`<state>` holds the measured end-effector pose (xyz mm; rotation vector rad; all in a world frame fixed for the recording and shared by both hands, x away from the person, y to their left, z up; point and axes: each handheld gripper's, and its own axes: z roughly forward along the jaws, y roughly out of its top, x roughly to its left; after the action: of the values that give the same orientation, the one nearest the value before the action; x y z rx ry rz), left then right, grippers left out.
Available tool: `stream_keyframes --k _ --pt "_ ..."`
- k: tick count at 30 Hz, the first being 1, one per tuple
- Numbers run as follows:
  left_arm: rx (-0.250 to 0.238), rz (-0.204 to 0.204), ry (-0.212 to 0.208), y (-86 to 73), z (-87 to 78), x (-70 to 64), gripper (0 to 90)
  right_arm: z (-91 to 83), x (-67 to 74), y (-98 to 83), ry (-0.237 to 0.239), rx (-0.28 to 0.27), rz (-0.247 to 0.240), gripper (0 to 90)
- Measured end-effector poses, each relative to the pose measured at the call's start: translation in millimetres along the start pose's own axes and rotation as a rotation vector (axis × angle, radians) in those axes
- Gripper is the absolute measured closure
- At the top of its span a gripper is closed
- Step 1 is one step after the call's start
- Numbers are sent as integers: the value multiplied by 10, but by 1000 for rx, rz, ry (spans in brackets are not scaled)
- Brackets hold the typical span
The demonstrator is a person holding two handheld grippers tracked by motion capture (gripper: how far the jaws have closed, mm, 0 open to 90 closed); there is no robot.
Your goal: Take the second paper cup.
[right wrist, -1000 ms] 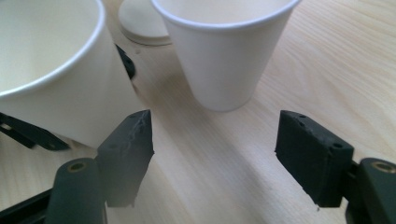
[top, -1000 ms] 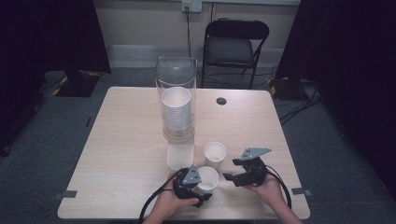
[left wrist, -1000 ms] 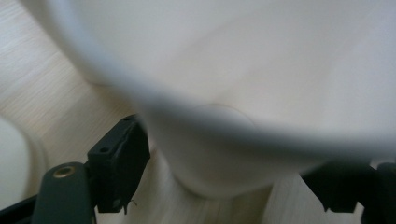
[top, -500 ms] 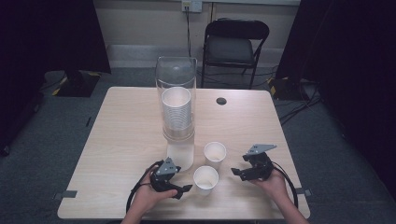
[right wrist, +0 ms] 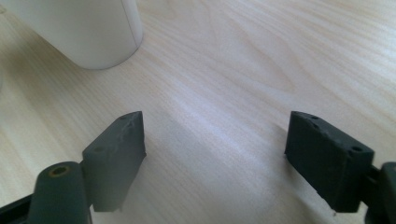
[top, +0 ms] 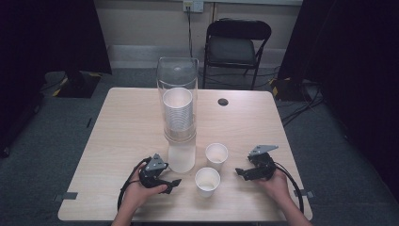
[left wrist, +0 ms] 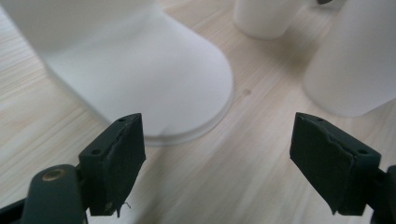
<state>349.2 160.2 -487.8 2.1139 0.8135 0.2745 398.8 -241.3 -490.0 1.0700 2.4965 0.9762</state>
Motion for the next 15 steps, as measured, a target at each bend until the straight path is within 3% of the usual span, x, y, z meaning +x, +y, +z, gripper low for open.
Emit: stream_keyframes --k 4,9,11,15 --pt "46 19 49 -66 -1 74 178 33 24 -21 -23 -15 -40 140" --pt "69 26 78 -109 26 96 177 51 36 -47 -34 -44 -22 108" --pt "69 36 85 -112 29 102 171 74 32 -80 -54 -69 0 46" --pt "56 35 99 -125 37 125 154 67 23 -99 -122 -54 67 0"
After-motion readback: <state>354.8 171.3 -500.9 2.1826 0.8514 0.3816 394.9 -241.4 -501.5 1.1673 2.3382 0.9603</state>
